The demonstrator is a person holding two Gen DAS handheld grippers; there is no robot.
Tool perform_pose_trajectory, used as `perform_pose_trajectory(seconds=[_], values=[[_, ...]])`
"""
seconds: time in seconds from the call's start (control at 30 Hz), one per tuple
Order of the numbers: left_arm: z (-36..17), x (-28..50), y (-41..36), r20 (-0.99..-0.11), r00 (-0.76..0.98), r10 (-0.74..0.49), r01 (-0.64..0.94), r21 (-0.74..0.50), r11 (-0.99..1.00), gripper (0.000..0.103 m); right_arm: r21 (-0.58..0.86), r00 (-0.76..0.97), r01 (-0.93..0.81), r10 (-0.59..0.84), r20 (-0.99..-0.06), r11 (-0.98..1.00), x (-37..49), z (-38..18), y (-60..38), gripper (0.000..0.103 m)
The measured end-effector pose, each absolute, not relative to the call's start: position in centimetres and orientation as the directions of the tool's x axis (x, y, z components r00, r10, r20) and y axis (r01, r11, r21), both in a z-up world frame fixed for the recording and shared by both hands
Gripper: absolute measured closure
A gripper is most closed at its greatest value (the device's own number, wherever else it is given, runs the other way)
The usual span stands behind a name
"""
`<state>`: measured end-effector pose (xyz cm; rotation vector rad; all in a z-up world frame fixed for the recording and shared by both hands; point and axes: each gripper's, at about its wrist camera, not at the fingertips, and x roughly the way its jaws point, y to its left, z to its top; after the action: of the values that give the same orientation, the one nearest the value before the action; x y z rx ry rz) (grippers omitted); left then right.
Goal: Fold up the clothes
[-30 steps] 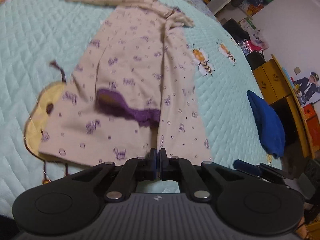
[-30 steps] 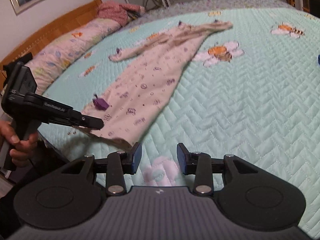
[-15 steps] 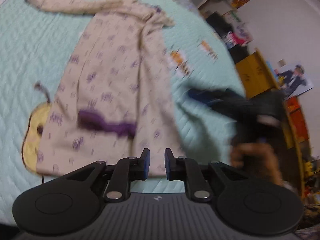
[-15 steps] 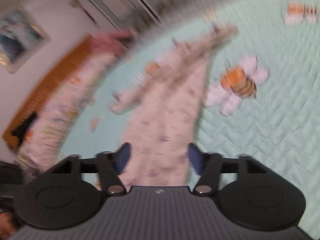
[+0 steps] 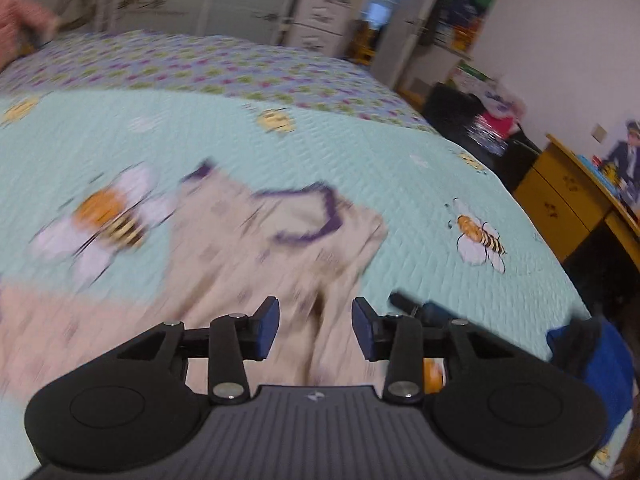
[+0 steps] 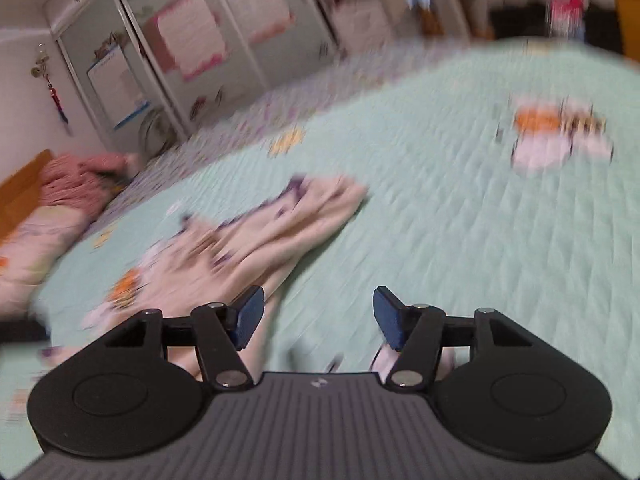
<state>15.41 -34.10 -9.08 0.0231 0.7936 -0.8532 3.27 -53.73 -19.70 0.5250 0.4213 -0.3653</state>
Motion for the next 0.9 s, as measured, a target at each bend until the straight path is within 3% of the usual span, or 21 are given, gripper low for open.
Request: perform_pose_trajectory(seconds=[0.17, 0.33, 0.67, 0.77, 0.9], values=[[-10.8, 17.0, -41.7, -0.636, 0.405, -0.657, 0.812, -0.079, 0.578, 0.058, 0.520, 0.897, 0.401, -0.209, -0.388, 0.755, 2.0, -21.6, -56.4, 0.039], [-13.4, 18.1, -46.5, -0.667, 0.432, -0.607, 0.847, 0.069, 0.527, 0.058, 0.552, 0.902, 0.391, -0.189, -0.387, 0.736, 2.3, -21.9, -57.2, 0.038], [-15.2, 18.9, -49.8, -0.704, 0.442, -0.555, 0.864, 0.169, 0.474, 0.059, 0.591, 0.913, 0.368, -0.159, -0.375, 0.718, 2.5, -22.1, -57.2, 0.036], [-15.1, 19.5, -50.4, -0.722, 0.413, -0.556, 0.872, 0.136, 0.470, 0.087, 0.594, 0.914, 0.365, -0.157, -0.373, 0.717, 2.5, -22.2, -57.2, 0.036], [-14.0, 20.3, -50.8, -0.707, 0.415, -0.573, 0.859, 0.098, 0.502, 0.101, 0.598, 0.916, 0.363, -0.154, -0.371, 0.715, 2.3, -22.2, -57.1, 0.035]])
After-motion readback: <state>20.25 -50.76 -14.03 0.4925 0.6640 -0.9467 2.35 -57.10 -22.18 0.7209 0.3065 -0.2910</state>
